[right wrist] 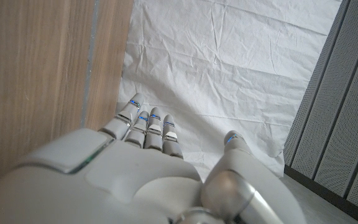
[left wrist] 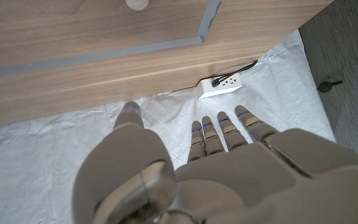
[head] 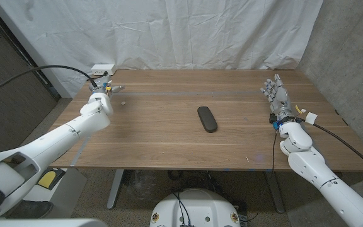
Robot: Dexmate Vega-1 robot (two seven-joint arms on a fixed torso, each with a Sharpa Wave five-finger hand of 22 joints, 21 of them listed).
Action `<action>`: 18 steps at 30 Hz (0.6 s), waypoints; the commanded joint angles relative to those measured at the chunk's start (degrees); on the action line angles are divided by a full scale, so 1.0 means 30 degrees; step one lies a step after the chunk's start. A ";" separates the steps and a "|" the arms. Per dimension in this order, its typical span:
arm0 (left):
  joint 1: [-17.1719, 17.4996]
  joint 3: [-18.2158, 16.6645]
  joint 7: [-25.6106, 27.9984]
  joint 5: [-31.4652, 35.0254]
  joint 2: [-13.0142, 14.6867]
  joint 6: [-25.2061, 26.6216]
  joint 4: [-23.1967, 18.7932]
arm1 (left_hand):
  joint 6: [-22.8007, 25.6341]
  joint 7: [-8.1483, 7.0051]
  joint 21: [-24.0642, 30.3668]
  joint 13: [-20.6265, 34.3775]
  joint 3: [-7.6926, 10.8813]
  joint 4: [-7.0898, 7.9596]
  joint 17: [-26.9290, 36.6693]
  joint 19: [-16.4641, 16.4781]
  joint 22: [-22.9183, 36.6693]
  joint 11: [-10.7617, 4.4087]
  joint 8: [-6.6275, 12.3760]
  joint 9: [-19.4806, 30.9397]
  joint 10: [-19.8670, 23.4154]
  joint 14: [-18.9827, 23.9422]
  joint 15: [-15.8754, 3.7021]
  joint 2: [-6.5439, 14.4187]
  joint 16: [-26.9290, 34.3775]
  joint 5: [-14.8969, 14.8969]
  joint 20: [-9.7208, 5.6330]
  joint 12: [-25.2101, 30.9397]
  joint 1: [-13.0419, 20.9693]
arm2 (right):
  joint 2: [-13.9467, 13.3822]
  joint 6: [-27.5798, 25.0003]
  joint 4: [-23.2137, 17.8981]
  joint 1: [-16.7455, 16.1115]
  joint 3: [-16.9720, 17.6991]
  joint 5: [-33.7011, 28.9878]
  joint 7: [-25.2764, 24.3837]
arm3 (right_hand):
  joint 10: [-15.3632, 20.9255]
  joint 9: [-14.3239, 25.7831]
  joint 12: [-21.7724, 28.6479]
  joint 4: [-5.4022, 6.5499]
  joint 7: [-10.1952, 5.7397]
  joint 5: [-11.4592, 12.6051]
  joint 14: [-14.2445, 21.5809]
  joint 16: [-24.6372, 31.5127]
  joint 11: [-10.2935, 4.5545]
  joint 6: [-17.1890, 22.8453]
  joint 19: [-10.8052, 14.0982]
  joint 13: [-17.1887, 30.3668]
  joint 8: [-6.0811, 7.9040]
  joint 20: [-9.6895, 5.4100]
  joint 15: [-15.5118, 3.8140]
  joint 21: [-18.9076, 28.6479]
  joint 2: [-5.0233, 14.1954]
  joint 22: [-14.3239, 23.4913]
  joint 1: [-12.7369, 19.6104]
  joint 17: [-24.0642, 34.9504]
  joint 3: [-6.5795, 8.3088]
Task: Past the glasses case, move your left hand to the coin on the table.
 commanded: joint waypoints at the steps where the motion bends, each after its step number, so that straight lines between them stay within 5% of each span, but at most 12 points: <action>1: -0.0938 0.0574 -0.0804 -0.0133 -0.0342 -0.0207 0.1254 | 0.0044 -0.0004 -0.0026 0.0062 -0.0055 -0.0085 0.0049 -0.0014 0.0098 -0.0034 0.0066 0.0046 0.0032 -0.0077 -0.0381 -0.0011 0.0004 0.0137 -0.1244 0.0018 0.0268 | -0.0140 -0.0146 -0.0560 -0.0305 0.0080 -0.0200 -0.0328 | 0.0202 0.0058 0.0146 -0.0037 -0.0010 0.0121 0.0216 0.0111 -0.0089 0.0169 0.0225 0.0078 0.0067 -0.0233 0.0024 -0.0080 0.0123 0.0099 -0.0053 0.0079 -0.0098; 18: -0.1287 0.1244 -0.1346 0.0007 -0.0566 0.0291 0.1405 | 0.0065 0.0005 0.0000 0.0061 -0.0085 -0.0091 0.0041 -0.0019 0.0095 0.0031 0.0071 0.0048 0.0022 -0.0081 -0.0371 0.0015 0.0031 0.0162 -0.1246 0.0020 0.0294 | -0.0255 -0.0439 -0.0703 -0.0008 0.0002 -0.0194 -0.0098 | 0.0260 0.0059 0.0150 -0.0066 -0.0029 0.0116 0.0248 0.0098 -0.0050 0.0189 0.0323 0.0079 0.0055 -0.0231 0.0040 -0.0183 0.0151 0.0105 -0.0052 0.0080 -0.0127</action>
